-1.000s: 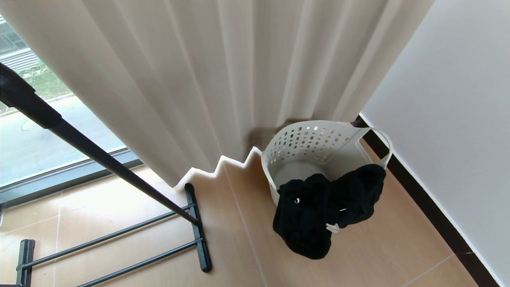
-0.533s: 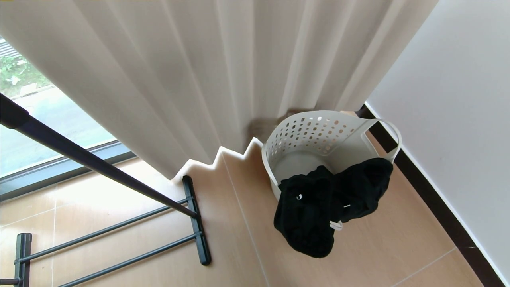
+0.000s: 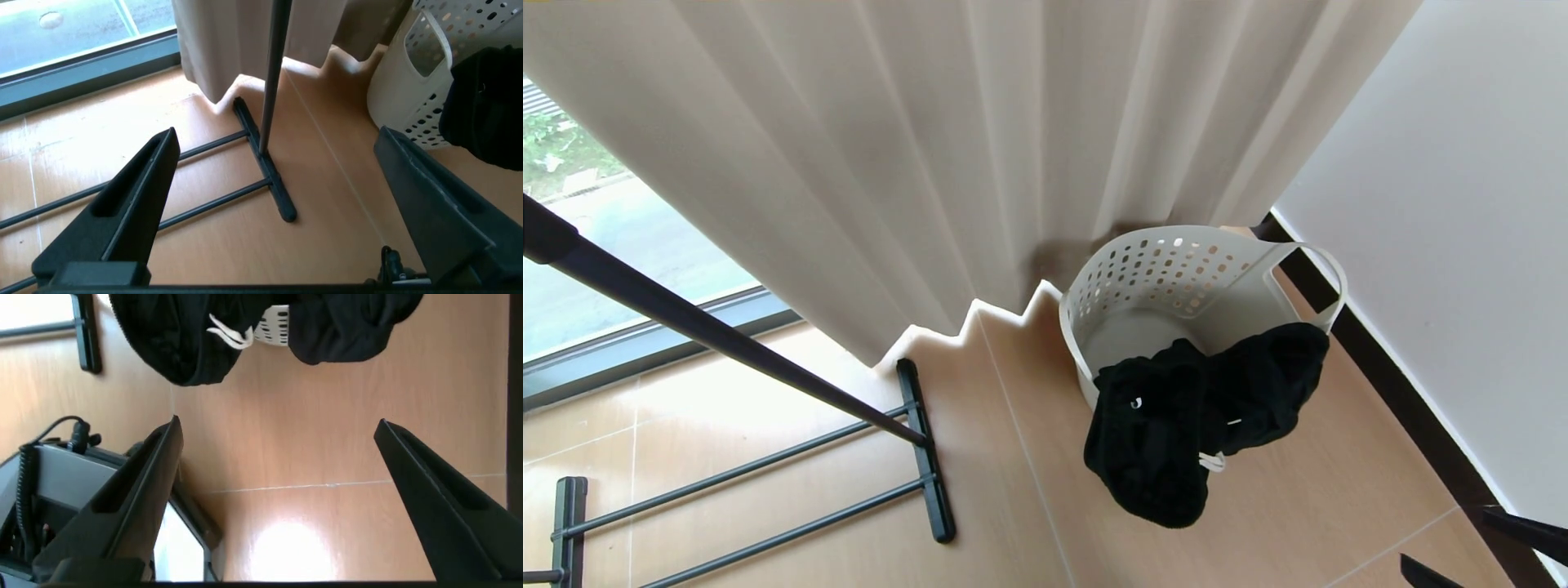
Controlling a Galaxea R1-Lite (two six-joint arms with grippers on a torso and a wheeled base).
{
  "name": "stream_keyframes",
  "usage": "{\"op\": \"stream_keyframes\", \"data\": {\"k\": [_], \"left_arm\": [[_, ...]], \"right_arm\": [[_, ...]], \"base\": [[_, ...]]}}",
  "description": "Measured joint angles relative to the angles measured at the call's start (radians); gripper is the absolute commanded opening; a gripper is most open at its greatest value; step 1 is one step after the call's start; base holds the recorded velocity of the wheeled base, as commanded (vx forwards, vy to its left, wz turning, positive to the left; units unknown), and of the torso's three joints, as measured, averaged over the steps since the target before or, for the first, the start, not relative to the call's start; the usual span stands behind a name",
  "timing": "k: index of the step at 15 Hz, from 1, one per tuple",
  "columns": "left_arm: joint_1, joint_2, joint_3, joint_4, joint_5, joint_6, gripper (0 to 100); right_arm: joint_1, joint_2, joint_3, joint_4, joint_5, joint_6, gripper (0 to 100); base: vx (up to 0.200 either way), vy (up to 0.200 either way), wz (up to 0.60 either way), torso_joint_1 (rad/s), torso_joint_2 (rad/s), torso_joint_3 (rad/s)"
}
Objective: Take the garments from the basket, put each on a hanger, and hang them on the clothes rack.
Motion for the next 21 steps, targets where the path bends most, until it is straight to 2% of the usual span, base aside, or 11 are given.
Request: {"op": "stream_keyframes", "data": {"k": [2, 4, 7, 11, 16, 20, 21], "left_arm": [[0.001, 0.0, 0.0, 0.001, 0.0, 0.0, 100], [0.0, 0.0, 0.0, 0.001, 0.0, 0.0, 100], [0.0, 0.0, 0.0, 0.002, 0.0, 0.0, 100], [0.0, 0.0, 0.0, 0.002, 0.0, -0.001, 100], [0.0, 0.0, 0.0, 0.002, 0.0, -0.002, 100], [-0.001, 0.001, 0.0, 0.002, 0.0, -0.002, 100], [-0.002, 0.001, 0.0, 0.002, 0.0, -0.001, 100]], "right_arm": [[0.017, 0.205, -0.135, -0.02, -0.003, -0.085, 100], [0.033, 0.393, -0.307, -0.027, -0.02, -0.226, 100], [0.1, 0.603, -0.496, -0.019, -0.117, -0.339, 100], [0.185, 0.811, -0.625, -0.025, -0.246, -0.374, 100], [0.189, 0.983, -0.768, -0.029, -0.262, -0.375, 100], [0.146, 1.11, -0.886, -0.027, -0.262, -0.375, 100], [0.131, 1.138, -0.92, -0.028, -0.261, -0.375, 0]], "base": [[0.0, 0.0, 0.0, 0.0, 0.0, 0.0], [0.0, 0.0, 0.0, 0.0, 0.0, 0.0], [0.0, 0.0, 0.0, 0.0, 0.0, 0.0], [0.0, 0.0, 0.0, 0.0, 0.0, 0.0], [0.0, 0.0, 0.0, 0.0, 0.0, 0.0], [0.0, 0.0, 0.0, 0.0, 0.0, 0.0], [0.0, 0.0, 0.0, 0.0, 0.0, 0.0]]}}
